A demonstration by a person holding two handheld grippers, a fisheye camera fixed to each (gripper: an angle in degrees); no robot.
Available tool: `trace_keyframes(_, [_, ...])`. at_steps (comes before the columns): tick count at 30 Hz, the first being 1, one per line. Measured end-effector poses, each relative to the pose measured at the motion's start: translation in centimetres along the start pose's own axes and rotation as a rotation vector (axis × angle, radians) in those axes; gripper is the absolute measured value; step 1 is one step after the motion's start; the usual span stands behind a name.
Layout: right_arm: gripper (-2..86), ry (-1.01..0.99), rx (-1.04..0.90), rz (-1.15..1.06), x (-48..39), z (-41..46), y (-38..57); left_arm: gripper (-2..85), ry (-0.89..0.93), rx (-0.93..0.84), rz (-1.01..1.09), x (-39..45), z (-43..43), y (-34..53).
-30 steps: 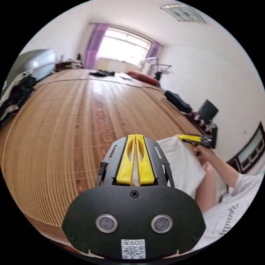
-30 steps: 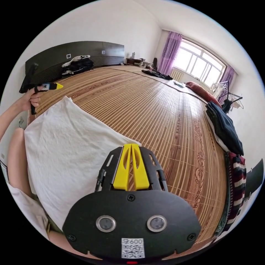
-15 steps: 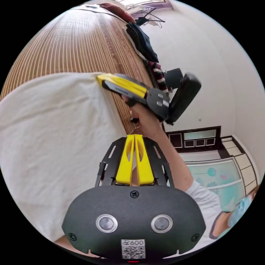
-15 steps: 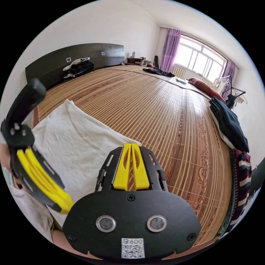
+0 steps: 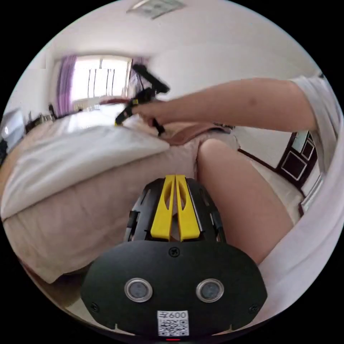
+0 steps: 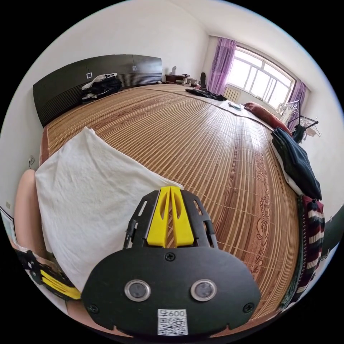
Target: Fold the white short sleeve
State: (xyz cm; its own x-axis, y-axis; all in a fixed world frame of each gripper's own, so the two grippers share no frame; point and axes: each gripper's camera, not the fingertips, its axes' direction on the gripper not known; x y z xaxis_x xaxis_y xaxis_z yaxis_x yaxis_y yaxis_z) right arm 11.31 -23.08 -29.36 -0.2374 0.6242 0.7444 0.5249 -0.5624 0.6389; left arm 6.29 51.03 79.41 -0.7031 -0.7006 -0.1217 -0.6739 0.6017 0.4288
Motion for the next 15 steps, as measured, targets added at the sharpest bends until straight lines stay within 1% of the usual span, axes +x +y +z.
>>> trace_keyframes(1, [-0.8,0.011,0.001,-0.009,0.0,0.0,-0.2,0.3,-0.145,0.087,0.006,1.2,-2.4,0.5])
trace_keyframes(3, [-0.8,0.018,0.003,-0.016,0.3,0.0,-0.6,0.3,-0.306,0.122,0.026,1.8,-4.7,0.3])
trace_keyframes(5, [-0.8,0.022,0.004,-0.019,1.0,-0.1,-1.1,0.4,-0.422,0.175,0.022,1.2,-6.8,0.1])
trace_keyframes(7, [-0.8,0.031,0.003,-0.026,1.3,-0.1,-1.5,0.4,-0.505,0.173,-0.051,-1.6,-8.8,-1.1])
trace_keyframes(8, [-0.8,0.041,0.002,-0.033,1.6,0.0,-1.8,0.4,-0.517,0.157,-0.081,-2.6,-9.1,-1.5])
trace_keyframes(10, [-0.8,0.054,0.001,-0.042,2.0,0.0,-2.2,0.5,-0.518,0.031,-0.211,-6.5,-9.3,-2.8])
trace_keyframes(11, [-0.8,0.058,0.001,-0.044,2.5,0.1,-2.6,0.5,-0.514,-0.077,-0.361,-9.9,-9.3,-2.8])
trace_keyframes(12, [-0.8,0.056,0.000,-0.042,2.8,0.1,-2.7,0.5,-0.508,-0.178,-0.441,-12.7,-9.2,-2.0])
trace_keyframes(14, [-0.8,0.046,0.003,-0.028,4.3,0.1,-3.4,0.5,-0.499,-0.142,-0.502,-15.1,-11.0,0.3])
trace_keyframes(15, [-0.8,0.043,0.004,-0.025,4.8,0.0,-3.6,0.4,-0.527,-0.083,-0.584,-16.1,-13.2,2.2])
